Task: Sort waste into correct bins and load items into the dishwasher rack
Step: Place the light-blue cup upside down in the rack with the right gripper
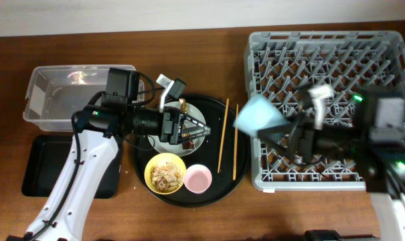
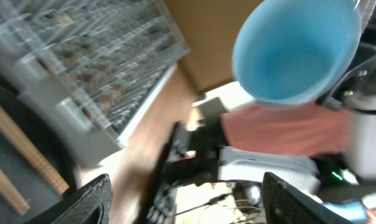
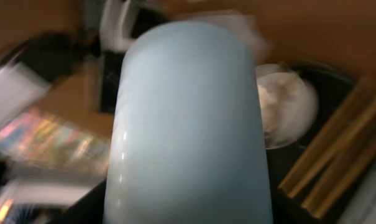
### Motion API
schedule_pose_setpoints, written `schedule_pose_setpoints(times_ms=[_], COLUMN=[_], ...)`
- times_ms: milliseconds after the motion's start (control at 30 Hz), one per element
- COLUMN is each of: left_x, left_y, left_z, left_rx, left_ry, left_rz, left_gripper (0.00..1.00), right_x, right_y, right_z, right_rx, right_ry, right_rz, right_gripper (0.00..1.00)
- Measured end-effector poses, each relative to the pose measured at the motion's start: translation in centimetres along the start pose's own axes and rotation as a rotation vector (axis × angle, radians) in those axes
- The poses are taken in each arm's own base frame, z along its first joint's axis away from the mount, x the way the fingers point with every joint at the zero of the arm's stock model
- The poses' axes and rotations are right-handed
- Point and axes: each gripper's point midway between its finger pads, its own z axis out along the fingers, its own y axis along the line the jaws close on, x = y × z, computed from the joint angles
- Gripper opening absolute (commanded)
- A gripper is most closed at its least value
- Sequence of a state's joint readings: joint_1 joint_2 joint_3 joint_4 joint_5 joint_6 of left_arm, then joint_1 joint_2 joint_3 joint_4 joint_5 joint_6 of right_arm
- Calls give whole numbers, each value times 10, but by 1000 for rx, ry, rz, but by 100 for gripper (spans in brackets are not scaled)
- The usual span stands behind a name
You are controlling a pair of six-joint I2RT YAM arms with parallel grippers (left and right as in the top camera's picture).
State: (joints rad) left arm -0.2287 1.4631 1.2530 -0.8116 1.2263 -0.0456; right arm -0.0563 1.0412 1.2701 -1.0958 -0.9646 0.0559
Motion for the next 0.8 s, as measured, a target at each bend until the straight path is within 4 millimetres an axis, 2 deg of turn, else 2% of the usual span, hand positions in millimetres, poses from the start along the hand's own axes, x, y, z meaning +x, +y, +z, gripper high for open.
schedule_pose_setpoints(times_ms=[67, 100, 167, 200, 333, 433, 467, 533, 600, 633, 700, 767, 800], left_x=[5, 6, 9, 9, 12, 18, 18, 19, 19, 19, 20, 22, 27], left_y=[18, 24, 33, 37, 43, 48, 50, 54, 54, 55, 55, 56, 59], left_z=[-1, -2, -3, -4, -6, -7, -8, -9, -9, -9, -10, -10, -12], left_rx=[-102, -142, -194, -218, -256, -288, -299, -320, -324, -326, -329, -339, -361], left_ry=[10, 13, 19, 19, 26, 42, 42, 44, 44, 44, 46, 52, 64], left_rz=[-36, -43, -58, -58, -74, -103, -104, -106, -106, -105, -108, -118, -138], left_gripper=[76, 76, 76, 76, 76, 76, 76, 76, 73, 67, 67, 67, 67], right_x=[32, 43, 63, 66, 64, 74, 78, 88, 88, 85, 75, 49, 15], right_y=[-47, -65, -102, -117, -173, -208, -213, -223, -225, -225, -221, -200, -171], right_z=[-18, -25, -38, -41, -26, -8, -5, 5, 10, 13, 12, 6, -6], right_rx=[298, 412, 630, 701, 840, 872, 875, 881, 877, 873, 870, 829, 787], right_ry=[56, 88, 170, 202, 316, 431, 455, 524, 536, 528, 498, 419, 295], right_rz=[216, 270, 362, 378, 428, 495, 508, 536, 521, 506, 485, 439, 356], right_gripper=[53, 53, 54, 54, 53, 55, 63, 99, 99, 99, 96, 95, 95])
